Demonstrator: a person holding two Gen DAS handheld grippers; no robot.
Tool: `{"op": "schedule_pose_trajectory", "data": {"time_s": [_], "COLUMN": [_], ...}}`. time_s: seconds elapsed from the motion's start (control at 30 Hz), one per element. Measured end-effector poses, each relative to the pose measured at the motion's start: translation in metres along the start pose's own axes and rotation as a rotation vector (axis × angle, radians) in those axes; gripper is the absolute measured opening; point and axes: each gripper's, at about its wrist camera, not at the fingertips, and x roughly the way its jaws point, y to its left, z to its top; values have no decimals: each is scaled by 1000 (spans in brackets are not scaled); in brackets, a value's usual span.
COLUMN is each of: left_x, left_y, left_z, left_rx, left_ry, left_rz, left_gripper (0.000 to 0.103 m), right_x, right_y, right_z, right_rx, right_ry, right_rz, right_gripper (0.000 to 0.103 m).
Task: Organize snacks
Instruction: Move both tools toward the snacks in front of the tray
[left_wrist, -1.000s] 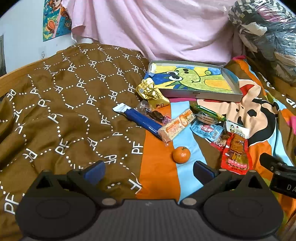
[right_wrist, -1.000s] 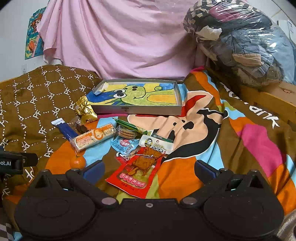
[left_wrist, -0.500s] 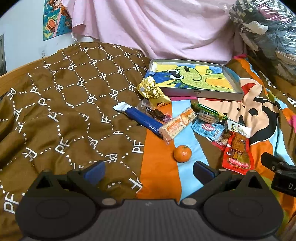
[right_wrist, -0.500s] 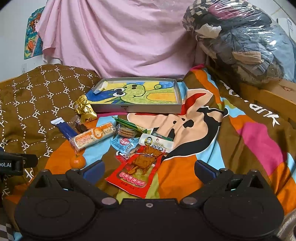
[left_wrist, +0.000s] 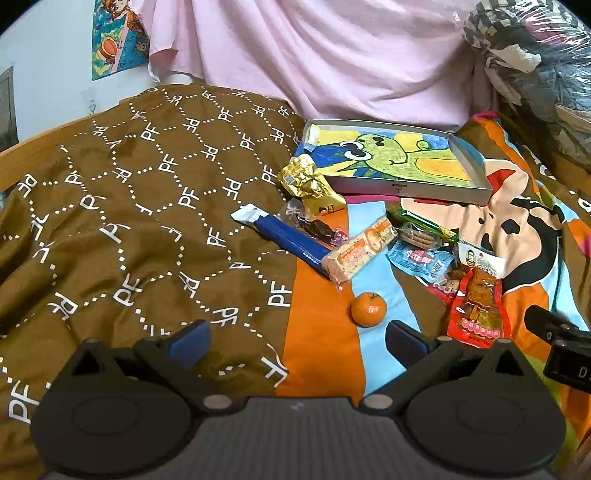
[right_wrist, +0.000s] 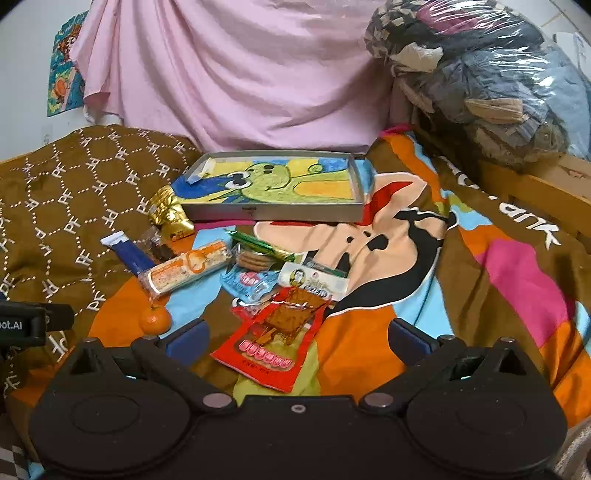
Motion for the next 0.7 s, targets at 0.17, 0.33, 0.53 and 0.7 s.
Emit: {"op": "schedule_pose_trajectory", "data": {"time_s": [0.17, 0.33, 0.53, 0.7], "left_x": [2, 5, 15, 31], "left_y": [1, 0, -1, -2], "left_z": [1, 2, 5, 9], "left_rx": [-6, -3, 0, -9], "left_ry": [7, 11, 24, 52], "left_rz": [13, 16, 25, 25], "left_gripper": [103, 103, 103, 103], "right_x": [2, 2, 8, 26], "right_y": [3, 5, 6, -2], "right_z": [0, 2, 3, 8], "right_rx": [-12, -20, -11, 45], "right_ry": [3, -4, 22, 97], "right_rz": [9, 31, 67, 206], "right_gripper": [102, 102, 102, 102]}}
